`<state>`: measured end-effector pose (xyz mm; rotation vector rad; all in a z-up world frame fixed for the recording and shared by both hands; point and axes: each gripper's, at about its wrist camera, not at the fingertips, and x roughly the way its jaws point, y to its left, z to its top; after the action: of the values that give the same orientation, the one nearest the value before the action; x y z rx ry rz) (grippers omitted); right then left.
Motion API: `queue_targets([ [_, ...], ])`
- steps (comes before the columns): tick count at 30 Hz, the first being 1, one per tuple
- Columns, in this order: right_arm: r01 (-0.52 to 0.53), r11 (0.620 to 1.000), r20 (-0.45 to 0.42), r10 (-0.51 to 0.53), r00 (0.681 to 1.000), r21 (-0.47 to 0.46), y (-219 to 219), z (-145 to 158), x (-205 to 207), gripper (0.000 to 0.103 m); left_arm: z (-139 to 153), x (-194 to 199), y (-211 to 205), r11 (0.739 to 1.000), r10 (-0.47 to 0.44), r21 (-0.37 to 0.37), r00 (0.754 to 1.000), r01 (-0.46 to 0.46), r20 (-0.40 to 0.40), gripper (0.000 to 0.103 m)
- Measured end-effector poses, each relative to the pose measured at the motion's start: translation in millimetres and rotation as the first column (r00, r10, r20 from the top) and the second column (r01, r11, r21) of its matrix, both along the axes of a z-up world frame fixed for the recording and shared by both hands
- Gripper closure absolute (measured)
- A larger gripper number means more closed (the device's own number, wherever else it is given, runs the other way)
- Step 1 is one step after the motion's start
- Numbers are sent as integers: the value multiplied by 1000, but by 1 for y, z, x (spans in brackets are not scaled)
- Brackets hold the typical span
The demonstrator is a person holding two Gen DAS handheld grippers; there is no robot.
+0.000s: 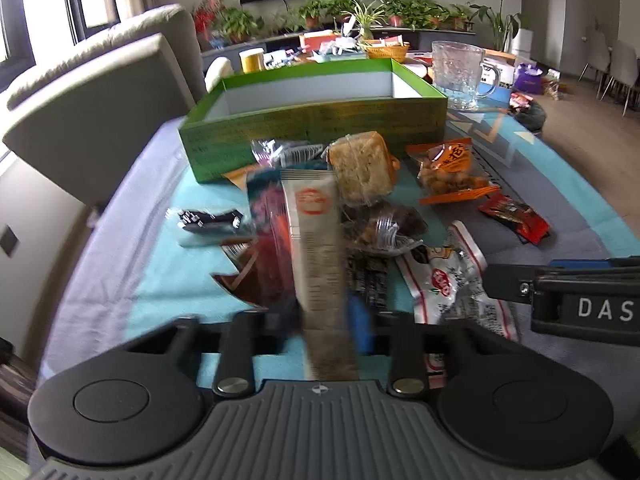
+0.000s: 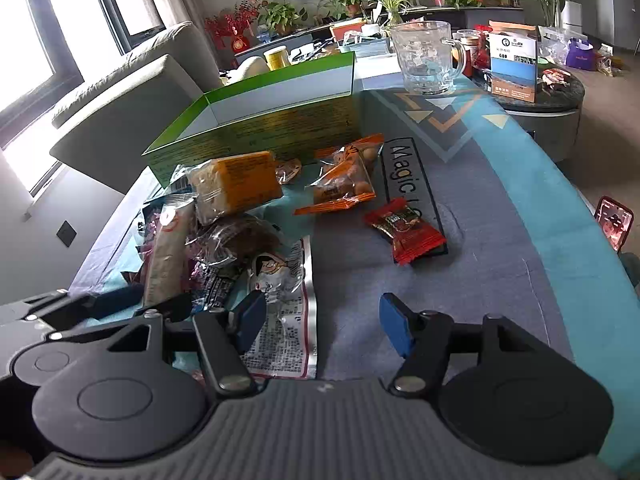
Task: Organize snacks
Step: 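Grasp the beige stick pack with the left tool while the right tool grasps a white printed wrapper, then lift and carry both held snacks over the green box with both tools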
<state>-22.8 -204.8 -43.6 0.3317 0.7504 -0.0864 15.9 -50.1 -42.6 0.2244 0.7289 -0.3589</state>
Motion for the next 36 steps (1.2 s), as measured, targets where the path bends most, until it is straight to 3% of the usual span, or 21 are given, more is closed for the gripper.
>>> queue_targets([
  [13, -85, 996, -29, 84, 996, -14, 23, -4, 24, 69, 26, -3, 27, 996, 75, -51, 988, -68, 132, 80],
  [20, -137, 980, -75, 128, 989, -143, 46, -13, 33, 69, 24, 2, 31, 995, 79, -64, 990, -72, 114, 80],
  [22, -148, 975, -67, 139, 988, -166, 48, -14, 32, 69, 24, 2, 32, 995, 82, -65, 990, -75, 118, 80],
  [26, -111, 989, -31, 108, 994, -98, 35, -8, 27, 70, 26, 2, 35, 994, 93, -71, 987, -84, 128, 80],
  [36, -58, 993, 120, 70, 990, -99, 21, 41, 6, 70, 43, 2, 33, 994, 83, -84, 979, -68, 188, 80],
])
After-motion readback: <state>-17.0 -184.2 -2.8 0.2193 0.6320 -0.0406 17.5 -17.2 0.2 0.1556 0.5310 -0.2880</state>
